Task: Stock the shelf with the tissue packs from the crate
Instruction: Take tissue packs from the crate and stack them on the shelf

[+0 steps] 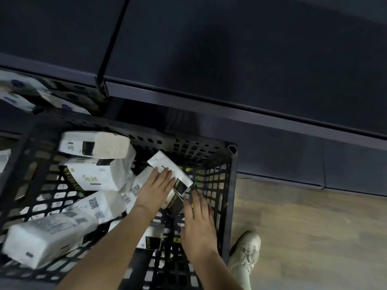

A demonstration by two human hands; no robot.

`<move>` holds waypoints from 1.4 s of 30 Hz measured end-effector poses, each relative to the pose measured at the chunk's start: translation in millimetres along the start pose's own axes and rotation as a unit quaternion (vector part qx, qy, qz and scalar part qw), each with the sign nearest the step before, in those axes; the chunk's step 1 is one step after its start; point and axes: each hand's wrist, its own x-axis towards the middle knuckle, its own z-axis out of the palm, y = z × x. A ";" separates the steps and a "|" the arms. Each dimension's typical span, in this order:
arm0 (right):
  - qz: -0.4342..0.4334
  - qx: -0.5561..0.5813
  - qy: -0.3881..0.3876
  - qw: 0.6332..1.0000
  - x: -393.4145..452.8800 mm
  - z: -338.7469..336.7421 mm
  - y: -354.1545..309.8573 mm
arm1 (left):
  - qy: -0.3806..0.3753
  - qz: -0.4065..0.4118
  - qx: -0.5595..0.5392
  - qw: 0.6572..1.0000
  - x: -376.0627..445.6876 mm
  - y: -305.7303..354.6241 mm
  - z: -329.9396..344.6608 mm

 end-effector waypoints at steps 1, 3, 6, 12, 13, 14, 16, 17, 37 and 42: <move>0.001 0.001 0.001 1.000 1.3 1.4 1.5 | 0.001 -0.011 0.000 1.000 2.5 -3.3 5.7; 0.000 0.006 0.005 1.000 2.8 4.1 3.4 | 0.021 -0.029 -0.039 0.999 6.8 -9.7 12.6; -0.007 0.012 0.017 1.000 2.8 5.9 4.8 | 0.083 -0.023 -0.070 0.994 12.2 -11.1 21.4; -0.024 0.010 0.031 0.999 -3.2 -10.1 4.7 | 0.090 -0.075 -0.090 0.989 -15.4 -18.1 -1.8; -0.027 0.008 0.039 0.999 -4.5 -15.2 4.2 | 0.087 -0.075 -0.095 0.989 -22.9 -19.3 -5.9; -0.027 0.006 0.048 0.998 -6.3 -20.8 3.7 | 0.084 -0.077 -0.110 0.987 -30.9 -20.8 -9.7; -0.024 0.001 0.053 0.998 -11.3 -34.6 1.5 | 0.118 -0.089 -0.147 0.978 -46.8 -25.0 -16.5; -0.023 0.000 0.050 0.999 -15.1 -42.8 0.0 | 0.142 -0.087 -0.163 0.973 -55.8 -25.3 -21.0; -0.072 -0.017 0.195 0.978 -102.1 -245.2 77.7 | 0.290 -0.113 -0.254 0.916 -194.7 6.7 -244.3; -0.100 -0.028 0.262 0.959 -120.7 -299.2 123.4 | 0.332 -0.078 -0.196 0.919 -205.8 13.6 -327.1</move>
